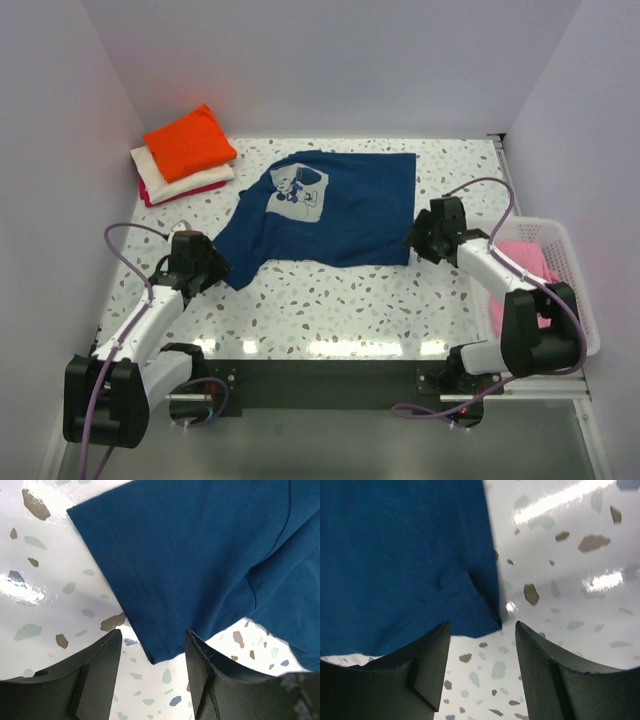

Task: Fold and stack the t-shirts
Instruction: Flatten the tshirt out

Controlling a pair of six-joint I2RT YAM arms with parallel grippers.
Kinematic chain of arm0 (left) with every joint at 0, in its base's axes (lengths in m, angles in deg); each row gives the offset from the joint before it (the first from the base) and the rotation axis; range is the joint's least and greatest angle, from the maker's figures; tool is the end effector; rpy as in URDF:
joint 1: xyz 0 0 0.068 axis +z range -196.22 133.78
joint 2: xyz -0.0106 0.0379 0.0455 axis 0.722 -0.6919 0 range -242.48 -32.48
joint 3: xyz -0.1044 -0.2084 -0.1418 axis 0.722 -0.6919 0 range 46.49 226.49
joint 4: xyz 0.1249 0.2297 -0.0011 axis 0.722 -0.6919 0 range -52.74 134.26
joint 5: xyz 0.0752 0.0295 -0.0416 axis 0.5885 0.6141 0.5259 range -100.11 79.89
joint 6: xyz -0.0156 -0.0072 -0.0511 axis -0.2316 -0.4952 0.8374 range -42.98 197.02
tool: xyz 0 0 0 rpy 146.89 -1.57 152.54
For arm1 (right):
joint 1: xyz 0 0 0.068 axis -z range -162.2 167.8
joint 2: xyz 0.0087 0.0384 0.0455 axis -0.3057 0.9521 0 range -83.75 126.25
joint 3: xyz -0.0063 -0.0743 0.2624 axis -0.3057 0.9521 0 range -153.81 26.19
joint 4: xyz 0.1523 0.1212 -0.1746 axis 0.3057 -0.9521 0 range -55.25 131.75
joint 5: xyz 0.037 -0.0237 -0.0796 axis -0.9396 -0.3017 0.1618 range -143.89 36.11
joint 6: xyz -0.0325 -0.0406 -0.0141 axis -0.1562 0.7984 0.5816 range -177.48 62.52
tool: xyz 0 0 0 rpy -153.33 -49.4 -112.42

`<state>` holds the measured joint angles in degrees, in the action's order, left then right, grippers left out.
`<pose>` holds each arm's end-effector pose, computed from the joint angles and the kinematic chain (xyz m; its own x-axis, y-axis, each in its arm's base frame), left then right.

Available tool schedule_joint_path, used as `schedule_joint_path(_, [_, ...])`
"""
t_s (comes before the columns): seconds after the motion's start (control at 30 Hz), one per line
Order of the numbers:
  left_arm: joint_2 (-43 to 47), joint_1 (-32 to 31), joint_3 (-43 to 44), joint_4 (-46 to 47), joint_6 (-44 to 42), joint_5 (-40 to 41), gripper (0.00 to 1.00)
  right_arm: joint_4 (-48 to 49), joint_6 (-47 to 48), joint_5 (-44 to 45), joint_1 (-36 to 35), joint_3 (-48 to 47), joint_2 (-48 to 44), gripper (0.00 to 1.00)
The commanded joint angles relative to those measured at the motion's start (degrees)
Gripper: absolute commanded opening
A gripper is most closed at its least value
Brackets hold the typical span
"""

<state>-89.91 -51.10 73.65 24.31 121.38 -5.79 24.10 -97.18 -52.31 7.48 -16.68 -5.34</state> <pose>0.1893 -0.0135 0.1802 -0.5734 -0.6507 -0.4978 -0.5090 0.7591 -0.4059 0.2627 0.0469 0.1908 -0.7101 0.5197 -0.4751 0.3778 0.8506 0.3657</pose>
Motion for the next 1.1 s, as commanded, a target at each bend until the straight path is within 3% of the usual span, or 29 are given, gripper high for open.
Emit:
schedule_joint_path(0.0, [-0.8,0.3,1.3,4.3,-0.2,2.7,0.57,4.3,0.5,3.9,0.0,-5.5,2.4,0.57])
schedule_joint_path(0.4, [-4.8,0.3,2.5,5.5,-1.1,3.1,0.57,7.4,0.6,3.8,-0.8,-8.4,12.6,0.43])
schedule_joint_path(0.57, [-5.9,0.3,2.6,5.9,-1.5,3.8,0.57,7.1,0.5,3.5,-1.6,-8.5,13.9,0.33])
schedule_joint_path(0.83, [-6.6,0.3,2.4,5.8,-1.1,4.1,0.57,3.1,1.6,3.3,-1.7,-7.0,8.5,0.04])
schedule_joint_path(1.07, [-7.4,0.3,1.8,6.1,0.6,3.8,0.56,-2.7,3.0,3.7,-1.7,-1.1,-3.0,0.00])
